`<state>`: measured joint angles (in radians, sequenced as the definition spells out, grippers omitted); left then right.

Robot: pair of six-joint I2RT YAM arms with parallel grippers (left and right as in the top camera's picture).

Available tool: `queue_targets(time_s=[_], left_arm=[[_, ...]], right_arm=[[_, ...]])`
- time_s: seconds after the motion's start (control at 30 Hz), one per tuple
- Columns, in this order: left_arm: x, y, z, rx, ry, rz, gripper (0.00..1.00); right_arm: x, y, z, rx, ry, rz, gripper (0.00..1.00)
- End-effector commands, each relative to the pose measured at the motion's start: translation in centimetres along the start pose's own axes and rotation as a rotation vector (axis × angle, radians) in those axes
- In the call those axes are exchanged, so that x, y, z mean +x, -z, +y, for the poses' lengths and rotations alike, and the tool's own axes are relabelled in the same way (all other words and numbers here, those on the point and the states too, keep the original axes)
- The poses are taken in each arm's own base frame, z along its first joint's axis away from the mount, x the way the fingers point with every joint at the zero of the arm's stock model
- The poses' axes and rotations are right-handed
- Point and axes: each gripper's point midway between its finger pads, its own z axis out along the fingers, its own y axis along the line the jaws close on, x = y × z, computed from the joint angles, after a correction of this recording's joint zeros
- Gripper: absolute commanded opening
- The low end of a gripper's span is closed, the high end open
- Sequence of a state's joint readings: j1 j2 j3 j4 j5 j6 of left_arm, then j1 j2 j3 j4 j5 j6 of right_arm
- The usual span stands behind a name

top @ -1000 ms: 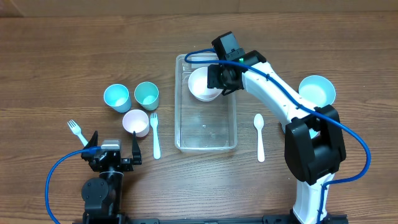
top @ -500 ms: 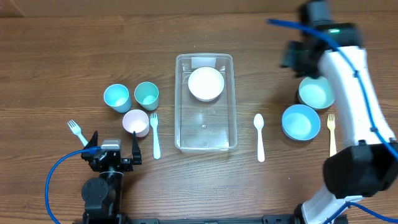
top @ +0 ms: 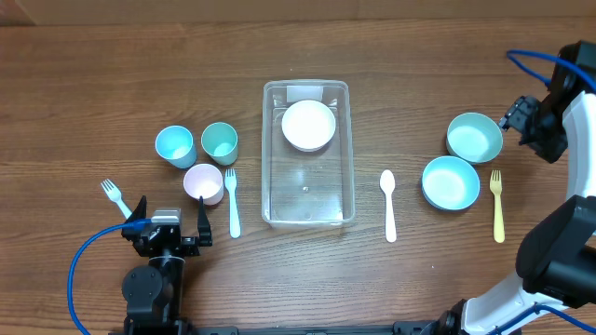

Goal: Pack container
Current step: 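Move the right gripper to the back light-blue bowl and grasp its rim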

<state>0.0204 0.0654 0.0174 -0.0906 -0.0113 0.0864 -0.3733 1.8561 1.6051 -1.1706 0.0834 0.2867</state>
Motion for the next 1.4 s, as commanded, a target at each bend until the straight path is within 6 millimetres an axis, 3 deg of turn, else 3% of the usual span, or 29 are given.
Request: queue_targets(time_s=[0.0, 0.2, 0.3, 0.37, 0.9, 0.97, 1.03, 1.27, 1.37], left_arm=[[0.1, 0.0, -0.1, 0.006, -0.022, -0.004, 1.0], [0.1, 0.0, -0.1, 0.006, -0.022, -0.004, 1.0], [0.1, 0.0, -0.1, 0.006, -0.022, -0.004, 1.0], [0.1, 0.0, -0.1, 0.006, -0.022, -0.004, 1.0], [0.1, 0.0, -0.1, 0.006, -0.022, -0.004, 1.0], [0.1, 0.0, -0.1, 0.006, -0.022, -0.004, 1.0], [0.1, 0.0, -0.1, 0.006, -0.022, -0.004, 1.0], [0.1, 0.0, -0.1, 0.006, -0.022, -0.004, 1.0], [0.1, 0.0, -0.1, 0.006, -0.022, -0.004, 1.0]], right_arm=[[1.3, -1.9, 0.5, -0.092, 0.008, 0.042, 0.75], [3.5, -6.2, 0.4, -0.115, 0.007, 0.063, 0.73], [3.9, -6.9, 0.7, -0.139, 0.008, 0.061, 0.54], [3.8, -7.0, 0.7, -0.14, 0.007, 0.056, 0.39], [3.4, -7.5, 1.0, -0.153, 0.007, 0.03, 0.35], [3.3, -7.5, 1.0, -0.155, 0.007, 0.025, 0.2], [3.2, -7.5, 1.0, -0.156, 0.007, 0.021, 0.12], [3.1, -7.5, 1.1, -0.158, 0.005, 0.015, 0.12], [2.9, -7.4, 1.7, -0.191, 0.005, 0.012, 0.04]])
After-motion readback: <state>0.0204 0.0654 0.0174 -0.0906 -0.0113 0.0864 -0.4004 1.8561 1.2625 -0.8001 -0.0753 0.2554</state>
